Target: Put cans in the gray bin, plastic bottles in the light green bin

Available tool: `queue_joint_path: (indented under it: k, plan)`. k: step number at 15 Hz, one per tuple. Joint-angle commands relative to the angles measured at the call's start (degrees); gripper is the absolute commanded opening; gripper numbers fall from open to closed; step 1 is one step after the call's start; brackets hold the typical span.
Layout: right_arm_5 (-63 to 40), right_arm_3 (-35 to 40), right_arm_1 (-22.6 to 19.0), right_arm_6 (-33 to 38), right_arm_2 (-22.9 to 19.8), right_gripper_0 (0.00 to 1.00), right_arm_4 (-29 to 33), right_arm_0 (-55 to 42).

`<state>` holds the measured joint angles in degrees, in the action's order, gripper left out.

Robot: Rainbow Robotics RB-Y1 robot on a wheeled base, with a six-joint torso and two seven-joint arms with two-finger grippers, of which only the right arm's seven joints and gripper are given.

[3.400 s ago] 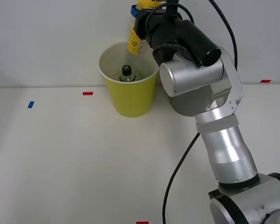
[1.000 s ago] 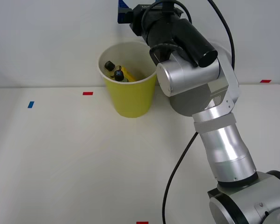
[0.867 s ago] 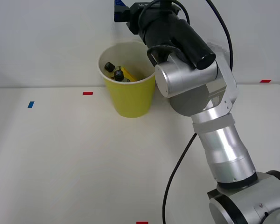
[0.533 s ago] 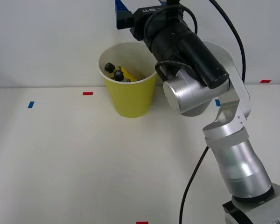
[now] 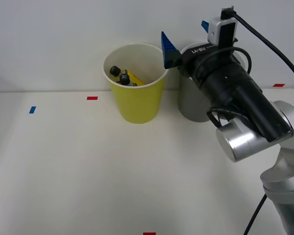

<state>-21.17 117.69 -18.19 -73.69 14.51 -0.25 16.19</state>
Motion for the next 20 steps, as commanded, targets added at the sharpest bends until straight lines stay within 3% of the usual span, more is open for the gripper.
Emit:
queue_joint_path:
  k: [1, 4, 6, 8, 16, 20]
  plan:
    - [0.0, 7.5, -6.3, 1.1, -0.4, 1.0, 1.9, -10.0]
    - [-3.2, 16.3, -11.3, 2.5, -1.8, 1.0, 1.4, -20.2]
    - [-13.4, 24.5, -12.0, 2.7, -2.0, 1.0, 3.0, -25.4]
    - [-17.9, 28.1, -10.9, 2.3, -1.7, 1.0, 4.9, -29.6]
    - [-0.9, 28.0, -9.7, 3.0, -2.9, 1.0, 18.1, -56.4]
    - [2.8, 27.9, -7.3, 3.5, -4.6, 1.0, 18.6, -66.2]
